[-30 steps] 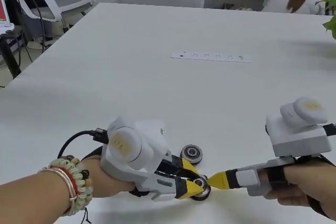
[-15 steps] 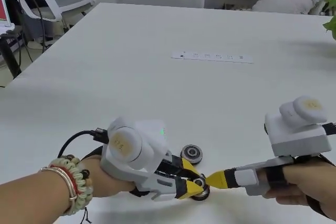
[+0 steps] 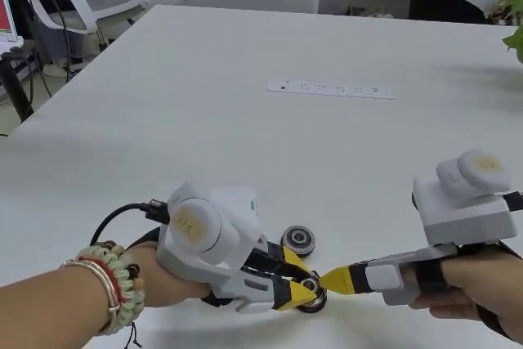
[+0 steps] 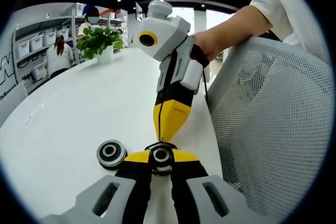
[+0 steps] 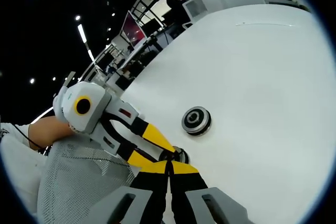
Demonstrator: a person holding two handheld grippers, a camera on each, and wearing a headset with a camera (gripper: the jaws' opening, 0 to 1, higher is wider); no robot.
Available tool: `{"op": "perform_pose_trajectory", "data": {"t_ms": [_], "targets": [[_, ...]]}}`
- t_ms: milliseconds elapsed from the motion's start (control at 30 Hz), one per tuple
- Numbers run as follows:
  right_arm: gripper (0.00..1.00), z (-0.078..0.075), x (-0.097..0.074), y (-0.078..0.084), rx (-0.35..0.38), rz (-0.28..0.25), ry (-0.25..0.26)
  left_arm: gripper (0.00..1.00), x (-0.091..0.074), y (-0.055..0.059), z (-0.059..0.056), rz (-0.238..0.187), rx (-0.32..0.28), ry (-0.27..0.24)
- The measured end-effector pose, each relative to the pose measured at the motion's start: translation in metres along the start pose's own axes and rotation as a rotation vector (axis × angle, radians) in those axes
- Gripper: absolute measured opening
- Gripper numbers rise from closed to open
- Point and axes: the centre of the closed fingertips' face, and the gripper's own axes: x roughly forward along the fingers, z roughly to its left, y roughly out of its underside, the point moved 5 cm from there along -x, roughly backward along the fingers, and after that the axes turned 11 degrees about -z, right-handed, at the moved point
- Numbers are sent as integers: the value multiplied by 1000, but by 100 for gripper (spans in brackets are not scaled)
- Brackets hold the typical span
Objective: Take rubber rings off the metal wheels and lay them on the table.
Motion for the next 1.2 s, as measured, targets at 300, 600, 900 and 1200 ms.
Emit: {"op": "perform_pose_trajectory", "data": {"t_ms": [300,600,900,1200], "targets": [[0,0,-1,0,8,-3,-5,8,0,0,0,-1,1,1],[0,0,-1,0,10,-6,-11,8,0,0,-1,-3,-2,0],[0,1,-1,-1,19,-9,-17,8,0,1,-1,-5,-4,-1],[0,2,-1,0,29,-11,-28,8,0,0,-1,-4,-2,-1]]}}
